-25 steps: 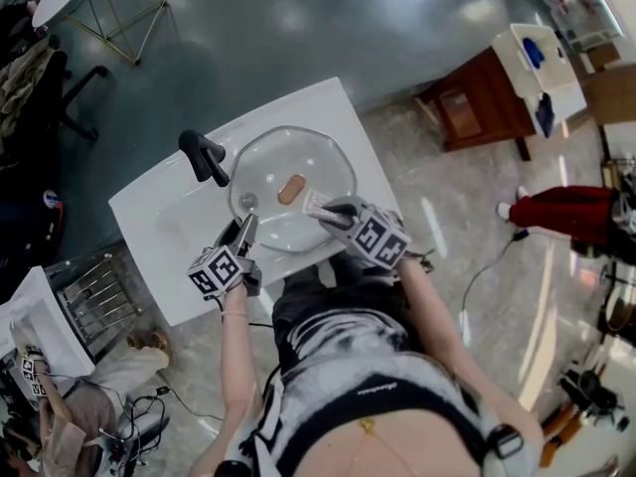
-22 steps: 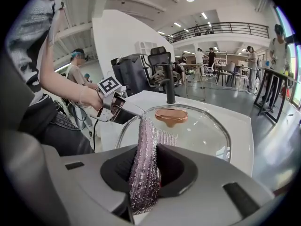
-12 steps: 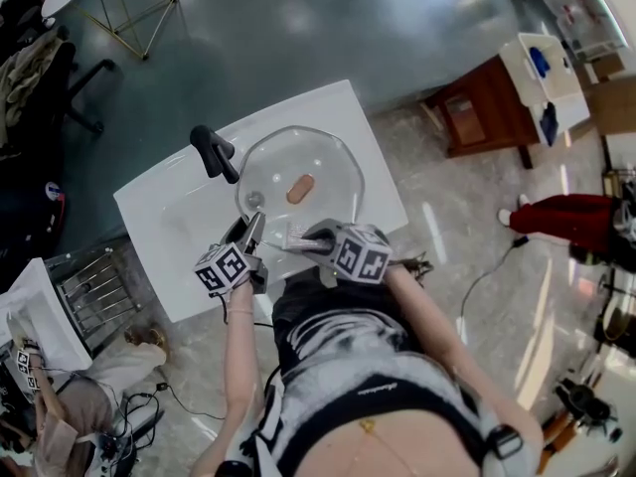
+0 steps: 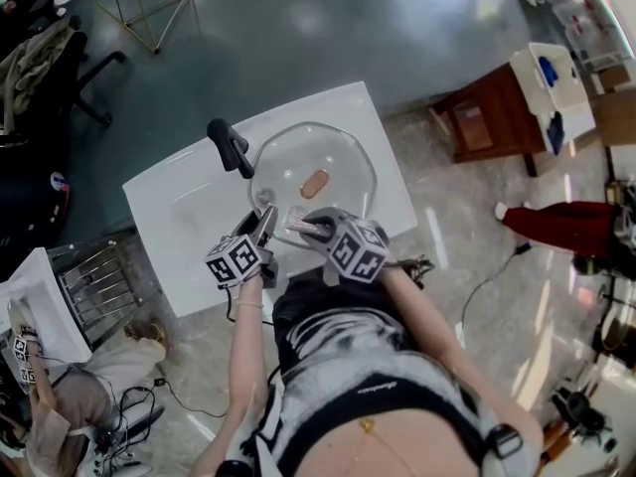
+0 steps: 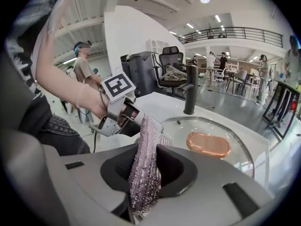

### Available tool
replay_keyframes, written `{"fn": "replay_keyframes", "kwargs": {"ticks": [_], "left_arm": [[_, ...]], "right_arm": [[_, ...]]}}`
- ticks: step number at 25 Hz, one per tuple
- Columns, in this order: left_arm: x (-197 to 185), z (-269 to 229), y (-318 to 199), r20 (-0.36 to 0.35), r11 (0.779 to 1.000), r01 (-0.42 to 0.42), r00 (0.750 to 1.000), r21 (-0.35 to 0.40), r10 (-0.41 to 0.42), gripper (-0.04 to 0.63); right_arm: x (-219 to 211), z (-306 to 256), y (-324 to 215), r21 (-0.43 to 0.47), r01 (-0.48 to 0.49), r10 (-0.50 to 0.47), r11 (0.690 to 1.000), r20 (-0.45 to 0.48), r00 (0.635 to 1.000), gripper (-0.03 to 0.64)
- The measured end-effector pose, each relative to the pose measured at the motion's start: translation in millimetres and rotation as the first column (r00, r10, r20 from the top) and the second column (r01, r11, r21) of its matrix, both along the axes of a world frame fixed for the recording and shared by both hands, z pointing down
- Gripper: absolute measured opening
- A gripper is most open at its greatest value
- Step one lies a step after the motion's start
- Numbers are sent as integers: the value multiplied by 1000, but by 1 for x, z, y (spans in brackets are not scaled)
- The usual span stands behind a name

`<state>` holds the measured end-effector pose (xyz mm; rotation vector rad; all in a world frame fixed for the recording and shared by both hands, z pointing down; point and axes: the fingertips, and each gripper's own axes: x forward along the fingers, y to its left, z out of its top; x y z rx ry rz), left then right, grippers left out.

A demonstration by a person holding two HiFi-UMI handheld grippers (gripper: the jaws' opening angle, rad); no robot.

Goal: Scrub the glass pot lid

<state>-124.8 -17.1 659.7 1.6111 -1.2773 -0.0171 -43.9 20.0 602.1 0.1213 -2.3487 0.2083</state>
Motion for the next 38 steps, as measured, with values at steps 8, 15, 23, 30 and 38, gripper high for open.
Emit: {"fn": "replay_keyframes", "kwargs": {"ticks": [8,15,23,30,38], "left_arm": [[-1,1,1,-23,1000,-14,1000,4,14,202],[-6,2,4,-88,1000,-6,996,6,7,154],[-9,4,13,-113,1000,-5,994,-6,4,129],[-11,5,15,-114,1000,-5,993,-1,5,120],[-8,2,13,-117,1000,-6,993,8,7,123]], "right_arm": [[2,11,-35,225,-9,43,974,-147,988,92],[-14,12,-7,140,85,-64,986,-144,988,92],[-27,11,21,61,158,-150,986,-119,982,92],[-35,8,18,79,93,-86,993,-97,992,92],[-52,14,-14,221,-1,43,975,-187,981,92]]}}
